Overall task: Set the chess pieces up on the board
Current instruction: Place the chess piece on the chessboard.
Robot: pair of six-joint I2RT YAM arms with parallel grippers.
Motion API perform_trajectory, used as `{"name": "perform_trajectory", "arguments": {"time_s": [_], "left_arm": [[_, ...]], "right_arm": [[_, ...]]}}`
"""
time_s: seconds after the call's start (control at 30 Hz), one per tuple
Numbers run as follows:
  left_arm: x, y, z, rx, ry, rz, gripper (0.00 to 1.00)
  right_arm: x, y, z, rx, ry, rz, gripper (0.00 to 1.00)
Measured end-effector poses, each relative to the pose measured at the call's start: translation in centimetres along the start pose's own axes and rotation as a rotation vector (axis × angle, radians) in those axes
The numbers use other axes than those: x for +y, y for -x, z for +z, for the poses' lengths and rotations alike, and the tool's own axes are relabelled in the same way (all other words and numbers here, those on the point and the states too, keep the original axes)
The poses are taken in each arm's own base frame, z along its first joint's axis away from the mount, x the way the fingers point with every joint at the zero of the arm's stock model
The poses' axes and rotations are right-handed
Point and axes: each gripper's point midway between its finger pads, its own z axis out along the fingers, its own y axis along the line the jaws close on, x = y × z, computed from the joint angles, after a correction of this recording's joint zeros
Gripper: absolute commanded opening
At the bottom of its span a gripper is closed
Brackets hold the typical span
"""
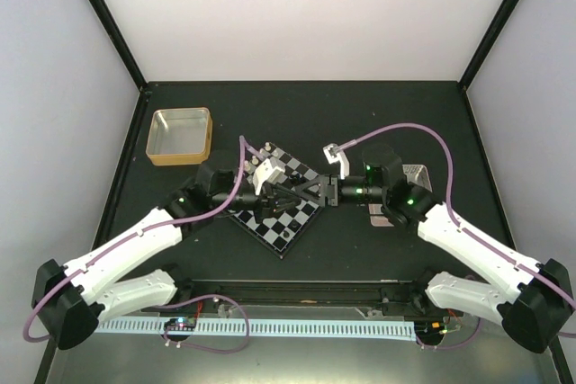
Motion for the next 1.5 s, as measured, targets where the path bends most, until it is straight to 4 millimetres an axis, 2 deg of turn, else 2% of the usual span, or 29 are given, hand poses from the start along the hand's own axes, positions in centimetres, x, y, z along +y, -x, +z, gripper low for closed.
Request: {"name": "perform_trajectory", "arguments": {"time_s": [0.2,0.33,0.43,0.6,0.7,0.77,0.9,1.03,1.13,1.23,1.37,1.5], "left_arm": [[-1.6,1.0,-0.2,-0.034,-0.077,0.069,0.08],[-1.7,0.9,-0.2,-0.033,-0.085,0.076,0.08],[-1.7,1.0,-0.2,-0.033,-0.086,0.076,0.13],[-1.6,1.1,-0.2,-0.040,-0.071,0.070,0.60],[-1.3,1.1,0.0,-0.043,-0.038,0.057,0.68],[1.1,1.3,-0.2,-0.059,0.084,0.020,0.69],[3.7,1.5,-1.2,-0.095,0.238,-0.019,0.70],[5.3,2.2,-3.7,-0.172,0.403,-0.055,0.71],[5.8,3.2,-6.5,-0.271,0.510,-0.064,0.73],[5.6,3.8,-9.1,-0.363,0.571,-0.058,0.77],[5.0,4.5,-11.5,-0.442,0.616,-0.046,0.78],[4.7,4.5,-13.2,-0.471,0.655,-0.035,0.80]], "right_arm": [[1.6,-0.6,-0.1,0.048,0.076,0.027,0.20],[2.0,-0.7,-0.3,0.057,0.092,0.031,0.09],[2.1,-0.6,-0.5,0.052,0.092,0.028,0.02],[1.7,-0.2,-0.5,0.027,0.068,0.008,0.01],[0.6,0.2,-0.4,0.000,0.015,-0.003,0.01],[-0.3,0.1,-0.4,-0.006,-0.028,-0.013,0.01],[-2.8,0.8,-0.5,-0.052,-0.160,-0.067,0.01],[-7.1,1.8,-0.2,-0.098,-0.355,-0.131,0.01],[-10.7,1.9,0.3,-0.092,-0.504,-0.166,0.01],[-13.9,1.1,1.1,-0.051,-0.625,-0.196,0.01],[-16.8,0.0,2.4,0.012,-0.738,-0.234,0.02],[-18.6,-0.4,3.8,0.052,-0.809,-0.261,0.02]]}}
